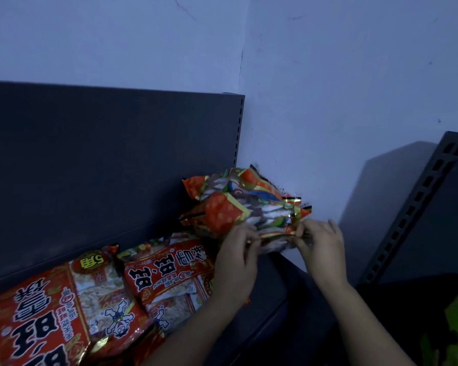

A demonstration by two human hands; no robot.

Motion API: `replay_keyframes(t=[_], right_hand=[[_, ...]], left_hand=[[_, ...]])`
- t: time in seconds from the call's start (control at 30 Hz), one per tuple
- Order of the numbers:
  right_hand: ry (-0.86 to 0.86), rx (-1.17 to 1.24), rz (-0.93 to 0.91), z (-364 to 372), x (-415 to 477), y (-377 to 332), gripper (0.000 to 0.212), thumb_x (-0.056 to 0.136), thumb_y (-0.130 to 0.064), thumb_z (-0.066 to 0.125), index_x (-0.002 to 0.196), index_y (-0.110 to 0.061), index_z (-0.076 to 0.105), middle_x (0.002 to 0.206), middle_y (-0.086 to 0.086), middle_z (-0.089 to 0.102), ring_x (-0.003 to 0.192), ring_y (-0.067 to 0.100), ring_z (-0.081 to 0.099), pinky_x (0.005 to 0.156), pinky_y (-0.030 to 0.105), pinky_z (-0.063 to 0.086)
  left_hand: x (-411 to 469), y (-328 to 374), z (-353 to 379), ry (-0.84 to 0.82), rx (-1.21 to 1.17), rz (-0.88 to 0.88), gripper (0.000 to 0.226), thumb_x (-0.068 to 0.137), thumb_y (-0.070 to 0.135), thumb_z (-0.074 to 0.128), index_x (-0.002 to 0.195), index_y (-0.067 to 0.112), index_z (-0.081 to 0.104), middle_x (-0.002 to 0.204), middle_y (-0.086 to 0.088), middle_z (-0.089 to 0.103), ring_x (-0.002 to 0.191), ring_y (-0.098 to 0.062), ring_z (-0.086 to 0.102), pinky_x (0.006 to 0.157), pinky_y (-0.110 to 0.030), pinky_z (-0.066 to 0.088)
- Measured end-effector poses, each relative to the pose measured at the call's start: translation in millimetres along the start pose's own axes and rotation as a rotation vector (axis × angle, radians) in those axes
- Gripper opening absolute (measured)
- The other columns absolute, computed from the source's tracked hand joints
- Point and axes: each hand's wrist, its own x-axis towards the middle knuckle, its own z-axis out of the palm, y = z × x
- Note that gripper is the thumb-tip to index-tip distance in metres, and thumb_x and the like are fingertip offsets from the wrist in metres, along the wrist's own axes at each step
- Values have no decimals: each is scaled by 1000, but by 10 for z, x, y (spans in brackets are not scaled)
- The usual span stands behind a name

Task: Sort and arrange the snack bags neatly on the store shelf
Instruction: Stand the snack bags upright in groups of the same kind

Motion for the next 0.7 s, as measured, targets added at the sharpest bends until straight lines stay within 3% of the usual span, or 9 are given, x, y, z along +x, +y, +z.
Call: replay_keyframes(t=[0.07, 0.1, 0.2, 0.3, 0.4, 0.53, 0.6, 0.63, 0.7], right_hand=[[90, 34, -90, -208, 73, -228, 25, 69, 0, 74, 67, -14, 53, 55, -15, 41, 65, 16, 47, 82, 28, 37], [149, 53, -141, -309, 107, -352, 22, 68, -1, 75, 68, -12, 56, 55, -18, 38, 67, 14, 43, 75, 23, 31], [239, 100, -253, -546, 218, -692, 13, 74, -11, 71, 72, -13, 59, 61, -6, 55, 69, 8, 36, 71, 20, 23], [278, 131, -350, -721, 308, -1020, 7, 78, -18, 64, 76, -16, 58, 65, 0, 57, 68, 16, 44, 75, 21, 24], [264, 285, -354, -837, 358, -1412, 8, 79, -20, 63, 76, -14, 58, 67, 1, 60, 73, 14, 45, 79, 21, 30], [244, 499, -326, -863, 355, -1868, 9, 79, -21, 64, 77, -14, 59, 69, -15, 54, 78, 23, 54, 78, 48, 46], [269, 485, -379, -815, 330, -2040, 10, 81, -22, 63, 90, -16, 62, 85, -16, 57, 94, 20, 53, 97, 49, 38], [264, 437, -401, -775, 315, -2111, 24, 83, -26, 62, 104, -16, 61, 104, -9, 60, 110, 21, 49, 110, 46, 24], [196, 359, -375, -684, 248, -2236, 63, 84, -42, 59, 139, -17, 39, 146, 3, 36, 139, 19, 22, 116, 36, 3]], left_hand=[[56, 149, -137, -4, -240, -89, 12, 92, 19, 56, 104, 19, 52, 112, 7, 60, 104, 3, 56, 85, -10, 42], [76, 196, -208, -25, -323, -121, 29, 89, 16, 64, 113, 20, 48, 116, 7, 60, 107, 3, 56, 86, -10, 43], [109, 208, -410, -89, -391, -225, 74, 72, 14, 79, 130, 23, 34, 120, 12, 59, 110, 1, 58, 90, -18, 49], [69, 140, -604, -140, -380, -311, 66, 69, 11, 82, 124, 21, 47, 115, 6, 66, 107, -11, 63, 87, -32, 55], [-38, 180, -789, -176, -402, -379, 52, 70, 4, 80, 112, 22, 57, 105, 5, 71, 100, -14, 67, 79, -30, 57], [-174, 356, -1179, -2, -478, -400, 43, 68, -7, 76, 102, 15, 63, 92, 5, 75, 87, -12, 70, 67, -21, 55], [-233, 441, -1458, 117, -498, -406, 39, 66, -5, 77, 97, 14, 65, 91, 2, 75, 84, -15, 71, 66, -24, 55], [-262, 496, -1605, 161, -518, -410, 37, 63, -1, 79, 95, 13, 66, 90, -1, 75, 83, -16, 71, 66, -27, 56], [-307, 583, -1917, 251, -612, -458, 35, 57, 7, 77, 91, 9, 68, 89, -10, 75, 77, -22, 72, 65, -33, 58]])
